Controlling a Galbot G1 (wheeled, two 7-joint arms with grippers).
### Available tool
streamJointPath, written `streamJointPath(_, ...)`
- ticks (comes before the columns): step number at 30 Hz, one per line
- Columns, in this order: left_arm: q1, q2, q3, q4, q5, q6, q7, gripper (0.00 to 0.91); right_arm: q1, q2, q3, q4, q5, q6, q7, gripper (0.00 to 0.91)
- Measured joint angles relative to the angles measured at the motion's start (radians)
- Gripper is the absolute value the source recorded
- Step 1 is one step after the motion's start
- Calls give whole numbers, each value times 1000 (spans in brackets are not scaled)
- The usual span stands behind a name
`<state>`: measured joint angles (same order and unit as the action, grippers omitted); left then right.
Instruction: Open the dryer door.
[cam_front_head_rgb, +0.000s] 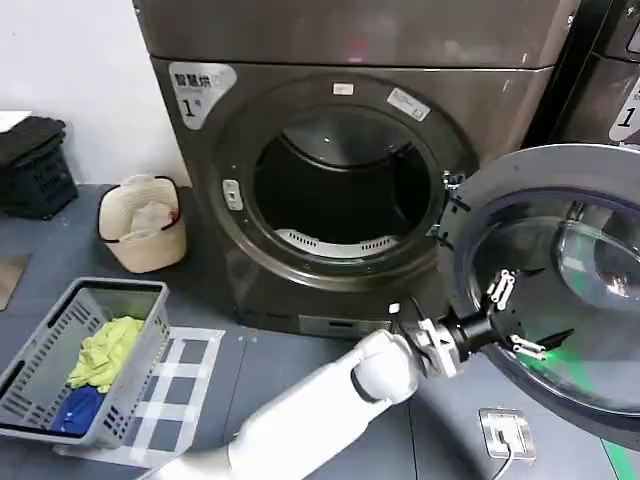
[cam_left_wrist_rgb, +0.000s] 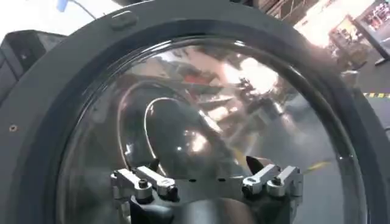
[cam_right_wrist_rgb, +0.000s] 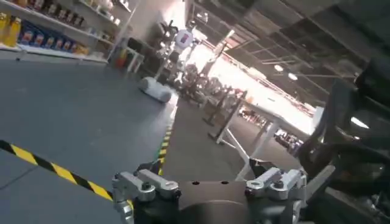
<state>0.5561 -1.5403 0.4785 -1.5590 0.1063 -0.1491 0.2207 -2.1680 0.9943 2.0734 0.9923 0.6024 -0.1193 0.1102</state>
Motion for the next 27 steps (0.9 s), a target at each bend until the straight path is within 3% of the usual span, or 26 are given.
streamJointPath(13,23,24,7,-44,-12,2,18,907,0,1,-4,6,3,13,-19,907)
streamJointPath(27,124,161,-45,-256,-53,69,32,907,5,3,-11,14,5,22,-34,907)
